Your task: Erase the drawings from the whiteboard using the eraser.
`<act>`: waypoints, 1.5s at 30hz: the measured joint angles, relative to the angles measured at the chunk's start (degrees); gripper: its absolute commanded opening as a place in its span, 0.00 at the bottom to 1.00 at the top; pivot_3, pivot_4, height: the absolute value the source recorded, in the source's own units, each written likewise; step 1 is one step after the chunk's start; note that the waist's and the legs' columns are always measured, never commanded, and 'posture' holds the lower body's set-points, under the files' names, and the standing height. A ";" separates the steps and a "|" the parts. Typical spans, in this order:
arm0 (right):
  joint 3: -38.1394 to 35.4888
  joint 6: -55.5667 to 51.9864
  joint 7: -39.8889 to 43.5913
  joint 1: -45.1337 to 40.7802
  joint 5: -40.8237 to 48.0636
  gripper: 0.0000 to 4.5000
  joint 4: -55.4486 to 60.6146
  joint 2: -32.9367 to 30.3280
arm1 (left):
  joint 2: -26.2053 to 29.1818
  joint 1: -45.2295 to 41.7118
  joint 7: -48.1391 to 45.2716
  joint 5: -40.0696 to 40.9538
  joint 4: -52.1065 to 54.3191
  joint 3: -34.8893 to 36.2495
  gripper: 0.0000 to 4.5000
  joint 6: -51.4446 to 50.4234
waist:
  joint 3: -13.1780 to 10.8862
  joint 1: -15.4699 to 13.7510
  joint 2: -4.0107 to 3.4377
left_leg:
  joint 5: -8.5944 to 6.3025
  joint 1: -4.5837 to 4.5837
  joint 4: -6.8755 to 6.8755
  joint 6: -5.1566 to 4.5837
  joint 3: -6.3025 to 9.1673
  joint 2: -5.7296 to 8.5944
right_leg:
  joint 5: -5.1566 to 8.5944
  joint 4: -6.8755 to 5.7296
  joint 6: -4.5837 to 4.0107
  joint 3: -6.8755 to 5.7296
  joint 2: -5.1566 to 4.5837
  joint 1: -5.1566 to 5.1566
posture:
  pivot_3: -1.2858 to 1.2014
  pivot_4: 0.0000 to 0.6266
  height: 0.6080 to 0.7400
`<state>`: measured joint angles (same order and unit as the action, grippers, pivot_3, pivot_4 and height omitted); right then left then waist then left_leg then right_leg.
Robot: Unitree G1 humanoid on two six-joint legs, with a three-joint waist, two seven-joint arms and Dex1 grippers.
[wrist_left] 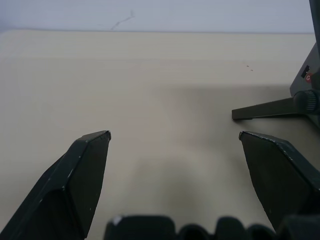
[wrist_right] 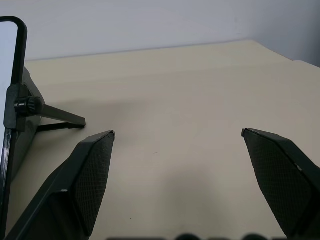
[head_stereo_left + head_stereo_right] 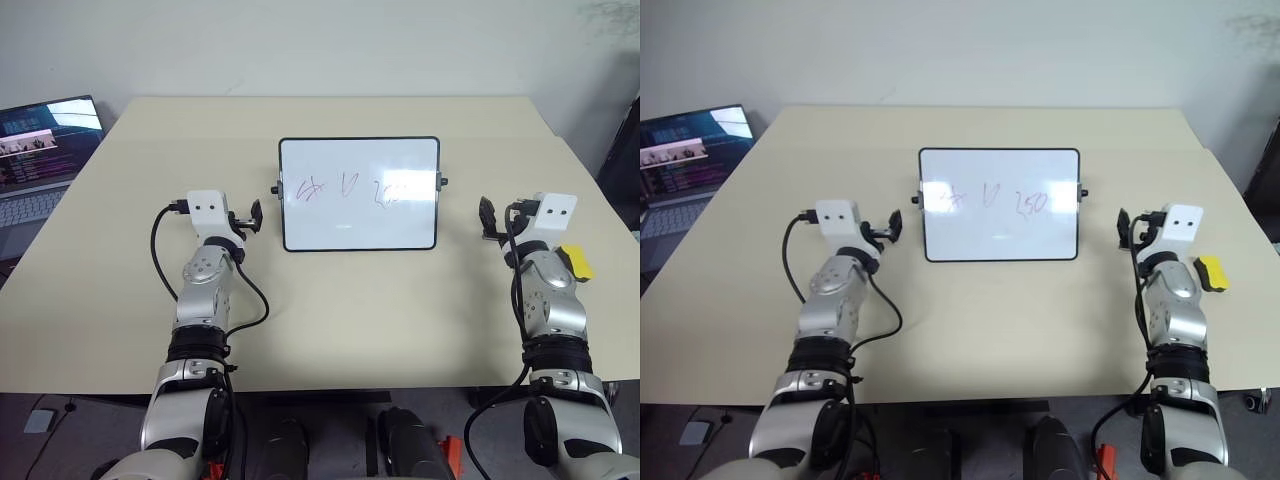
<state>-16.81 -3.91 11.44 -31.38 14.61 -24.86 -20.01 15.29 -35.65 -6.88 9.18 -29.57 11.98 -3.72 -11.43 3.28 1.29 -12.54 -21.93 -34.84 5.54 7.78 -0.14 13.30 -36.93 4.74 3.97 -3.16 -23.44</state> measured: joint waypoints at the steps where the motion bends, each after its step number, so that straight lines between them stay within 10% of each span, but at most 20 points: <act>1: 0.00 0.00 0.06 0.32 0.00 0.99 0.07 0.00 | -0.06 0.06 0.11 0.00 0.10 0.01 1.00 -0.21 | 0.00 -0.01 0.00 | 0.00 0.00 0.00 0.00 0.00 0.00 | 0.00 0.00 0.00 0.00 0.00 0.00 | 0.52 0.24 1.00; 26: 0.39 -8.27 4.47 3.80 2.55 0.99 6.07 -0.37 | 0.20 6.72 -3.24 0.01 6.28 -0.62 1.00 -4.35 | 0.00 0.04 0.00 | 0.00 0.03 -0.06 0.00 0.00 0.00 | 0.02 -0.02 0.10 0.01 0.00 0.05 | 0.52 0.24 1.00; 37: -5.70 -26.55 9.78 2.22 7.15 0.99 9.41 -20.16 | 20.80 1.16 -33.91 11.82 21.27 -2.65 1.00 -20.68 | -0.07 -0.20 0.01 | -0.02 -0.16 -0.03 -0.02 0.01 0.03 | 0.04 0.09 0.10 -0.01 -0.04 -0.03 | 0.52 0.24 1.00; 45: -3.82 -27.83 15.10 0.48 3.92 0.99 -6.61 -26.24 | 17.55 0.20 -46.55 17.22 31.50 -17.37 1.00 -31.03 | -0.07 0.56 0.03 | -0.06 0.07 -0.06 -0.09 -0.09 0.02 | 0.17 0.08 0.29 0.06 -0.02 0.16 | 0.52 0.24 1.00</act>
<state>-20.62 -31.73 26.55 -30.90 18.53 -31.48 -46.24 32.84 -35.44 -53.43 26.41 1.93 -5.39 -34.75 -11.49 3.85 1.33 -12.60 -21.86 -34.90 5.45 7.69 -0.12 13.47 -36.85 5.02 4.03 -3.18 -23.28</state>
